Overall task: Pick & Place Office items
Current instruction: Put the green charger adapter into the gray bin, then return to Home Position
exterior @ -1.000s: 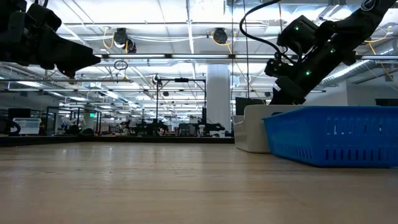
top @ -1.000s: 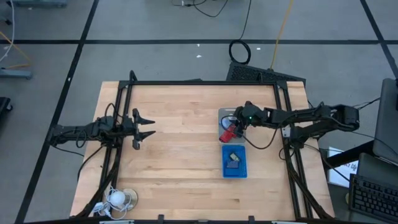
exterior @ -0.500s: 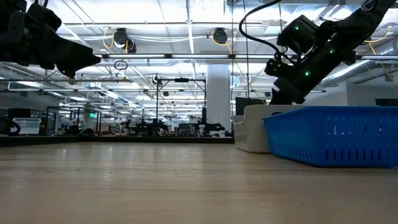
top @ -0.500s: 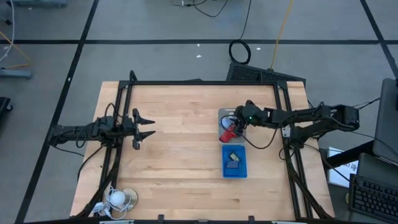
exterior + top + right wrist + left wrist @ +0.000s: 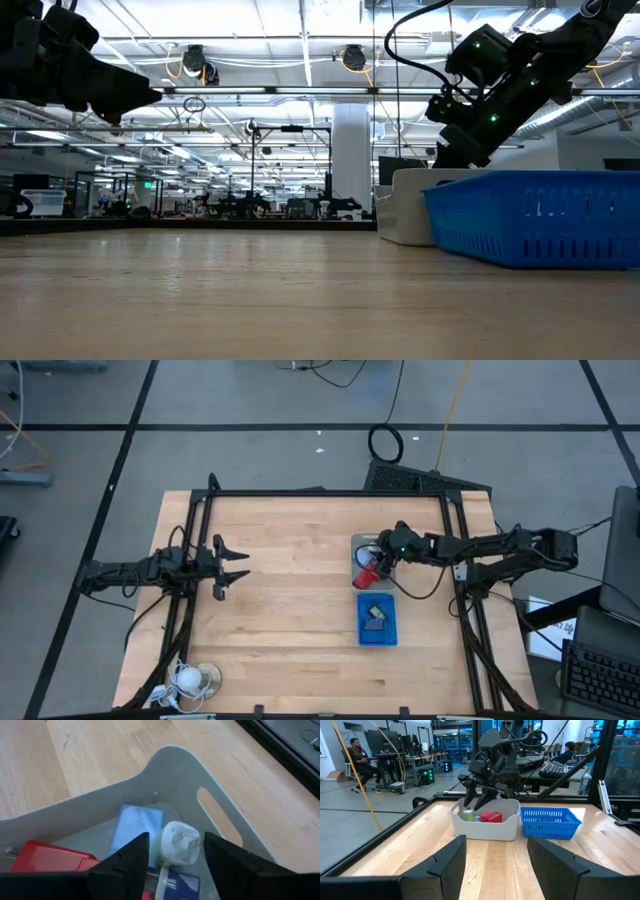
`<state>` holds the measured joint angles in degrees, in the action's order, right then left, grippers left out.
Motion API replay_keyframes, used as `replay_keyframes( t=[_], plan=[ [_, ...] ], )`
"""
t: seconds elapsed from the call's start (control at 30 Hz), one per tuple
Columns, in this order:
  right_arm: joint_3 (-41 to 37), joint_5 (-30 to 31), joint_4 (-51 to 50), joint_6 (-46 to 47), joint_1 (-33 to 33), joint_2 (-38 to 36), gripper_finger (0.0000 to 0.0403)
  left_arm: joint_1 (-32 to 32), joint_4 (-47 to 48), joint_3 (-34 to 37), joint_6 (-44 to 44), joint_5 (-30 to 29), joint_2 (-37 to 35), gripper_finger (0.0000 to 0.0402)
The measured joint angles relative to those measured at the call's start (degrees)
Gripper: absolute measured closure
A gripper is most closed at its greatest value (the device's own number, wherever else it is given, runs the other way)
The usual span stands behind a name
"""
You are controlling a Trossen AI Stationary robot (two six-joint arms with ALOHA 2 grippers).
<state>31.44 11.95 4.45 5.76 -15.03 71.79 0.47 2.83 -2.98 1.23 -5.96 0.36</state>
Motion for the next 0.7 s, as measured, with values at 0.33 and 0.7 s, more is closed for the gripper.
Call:
replay_keyframes(
  t=[0.33, 0.7],
  plan=[
    [0.0, -0.03, 0.51, 0.87, 0.0, -0.03, 0.017, 0.0, 0.0, 0.0, 0.0, 0.0, 0.0, 0.0188],
    [0.02, -10.03, 3.72, 2.58, 0.13, -5.56, 0.0173, 0.0, 0.0, 0.0, 0.0, 0.02, 0.0, 0.0188]
  ],
)
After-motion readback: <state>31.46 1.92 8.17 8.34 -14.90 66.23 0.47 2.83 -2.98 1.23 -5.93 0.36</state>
